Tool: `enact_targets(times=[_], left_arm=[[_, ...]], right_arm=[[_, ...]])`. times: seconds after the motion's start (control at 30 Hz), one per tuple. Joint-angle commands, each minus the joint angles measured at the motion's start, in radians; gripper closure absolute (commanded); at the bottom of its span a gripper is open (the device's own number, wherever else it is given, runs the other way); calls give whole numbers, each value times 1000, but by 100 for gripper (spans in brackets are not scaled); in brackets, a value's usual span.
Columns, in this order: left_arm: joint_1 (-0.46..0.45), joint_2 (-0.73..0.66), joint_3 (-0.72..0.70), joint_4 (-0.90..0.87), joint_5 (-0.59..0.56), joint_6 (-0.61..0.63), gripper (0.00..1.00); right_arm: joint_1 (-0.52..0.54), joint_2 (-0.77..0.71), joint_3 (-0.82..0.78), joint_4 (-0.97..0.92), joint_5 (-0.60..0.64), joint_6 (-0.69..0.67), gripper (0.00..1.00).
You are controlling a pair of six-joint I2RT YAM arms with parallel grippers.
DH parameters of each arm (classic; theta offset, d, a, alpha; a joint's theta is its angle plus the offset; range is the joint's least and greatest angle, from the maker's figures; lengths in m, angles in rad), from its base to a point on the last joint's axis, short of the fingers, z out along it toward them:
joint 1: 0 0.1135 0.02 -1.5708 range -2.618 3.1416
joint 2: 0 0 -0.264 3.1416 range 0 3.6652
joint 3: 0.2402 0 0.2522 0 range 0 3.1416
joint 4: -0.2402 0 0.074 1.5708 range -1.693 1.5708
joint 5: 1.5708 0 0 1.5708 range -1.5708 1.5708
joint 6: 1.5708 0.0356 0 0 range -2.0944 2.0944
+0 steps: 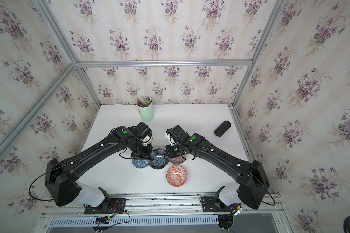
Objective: Stack the bowls
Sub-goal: Pick up the bowl from the center of the board.
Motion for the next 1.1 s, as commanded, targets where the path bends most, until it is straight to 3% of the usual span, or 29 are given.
enact_targets(times=[0.0,0.27,0.3,0.33,0.4,0.53,0.73,1.07], left_arm=[[-1,0,-4,25,22,10,100],[-2,-13,-17,53,19,6,100],[-2,-21,-18,58,16,5,93],[-1,-31,-19,63,11,2,75],[-3,-53,-19,65,-11,-2,51],[-1,-139,-24,37,-112,-30,21],[3,-266,-72,-4,-209,-73,22],[11,-553,-300,-5,-279,-131,29]], right_arm=[[6,6,0,-17,15,4,81],[20,21,0,-20,11,9,100],[20,21,0,-17,16,10,100],[19,19,-1,-15,20,13,100],[20,20,4,-14,24,14,100],[20,33,27,-17,22,16,100],[2,51,57,-28,45,8,100],[-162,16,24,-33,39,-37,100]])
